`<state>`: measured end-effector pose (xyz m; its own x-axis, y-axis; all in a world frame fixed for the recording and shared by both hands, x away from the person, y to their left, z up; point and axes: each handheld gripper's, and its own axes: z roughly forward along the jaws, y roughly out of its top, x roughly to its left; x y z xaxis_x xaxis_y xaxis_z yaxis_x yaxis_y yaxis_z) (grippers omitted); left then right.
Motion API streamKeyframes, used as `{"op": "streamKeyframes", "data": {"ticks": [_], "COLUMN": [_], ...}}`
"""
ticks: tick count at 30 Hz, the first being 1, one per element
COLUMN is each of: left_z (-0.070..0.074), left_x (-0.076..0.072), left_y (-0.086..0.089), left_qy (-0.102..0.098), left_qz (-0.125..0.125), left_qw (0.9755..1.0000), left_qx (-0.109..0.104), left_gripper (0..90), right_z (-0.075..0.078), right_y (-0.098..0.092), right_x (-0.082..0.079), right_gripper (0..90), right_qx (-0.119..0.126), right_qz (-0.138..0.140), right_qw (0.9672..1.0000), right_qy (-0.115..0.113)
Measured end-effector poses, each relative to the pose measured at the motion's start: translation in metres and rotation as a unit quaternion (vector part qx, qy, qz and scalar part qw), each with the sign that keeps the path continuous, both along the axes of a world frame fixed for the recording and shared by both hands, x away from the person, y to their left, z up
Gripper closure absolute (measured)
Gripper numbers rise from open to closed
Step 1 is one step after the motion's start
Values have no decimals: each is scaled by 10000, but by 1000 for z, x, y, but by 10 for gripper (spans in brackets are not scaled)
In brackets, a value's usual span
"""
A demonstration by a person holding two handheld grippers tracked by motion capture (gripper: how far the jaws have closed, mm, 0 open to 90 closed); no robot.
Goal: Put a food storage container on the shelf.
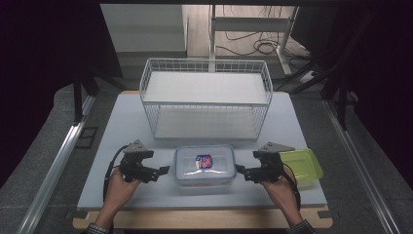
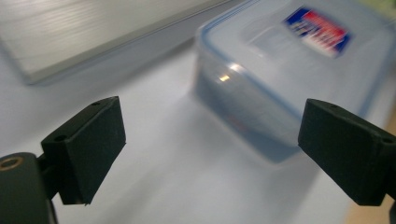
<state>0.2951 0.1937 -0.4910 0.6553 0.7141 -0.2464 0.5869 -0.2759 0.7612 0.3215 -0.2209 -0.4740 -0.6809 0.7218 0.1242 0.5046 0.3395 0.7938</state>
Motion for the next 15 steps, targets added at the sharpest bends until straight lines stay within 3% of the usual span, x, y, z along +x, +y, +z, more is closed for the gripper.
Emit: {"op": "streamKeyframes", "data": {"ticks": [4, 8, 11, 15], "left_z": [4, 6, 6, 0], "left_x": [-1, 2, 5, 12], "left_y": [-12, -23, -32, -42], "left_qy": [47, 92, 201, 360], "left_qz": [-107, -286, -382, -397], "left_qw": [9999, 9995, 9990, 9985], "left_qx": [93, -61, -132, 114], "left_gripper": [87, 53, 50, 60], "right_z": [0, -1, 0, 0], "right_y": [14, 26, 32, 37], "right_x": [-1, 0, 2, 6], "right_gripper": [81, 27, 3, 5], "right_qx": [-127, -278, -267, -267], "right_qz": [233, 444, 358, 442], "right_qw": [9996, 9985, 9986, 9976], "right_qy": [38, 137, 265, 457]}}
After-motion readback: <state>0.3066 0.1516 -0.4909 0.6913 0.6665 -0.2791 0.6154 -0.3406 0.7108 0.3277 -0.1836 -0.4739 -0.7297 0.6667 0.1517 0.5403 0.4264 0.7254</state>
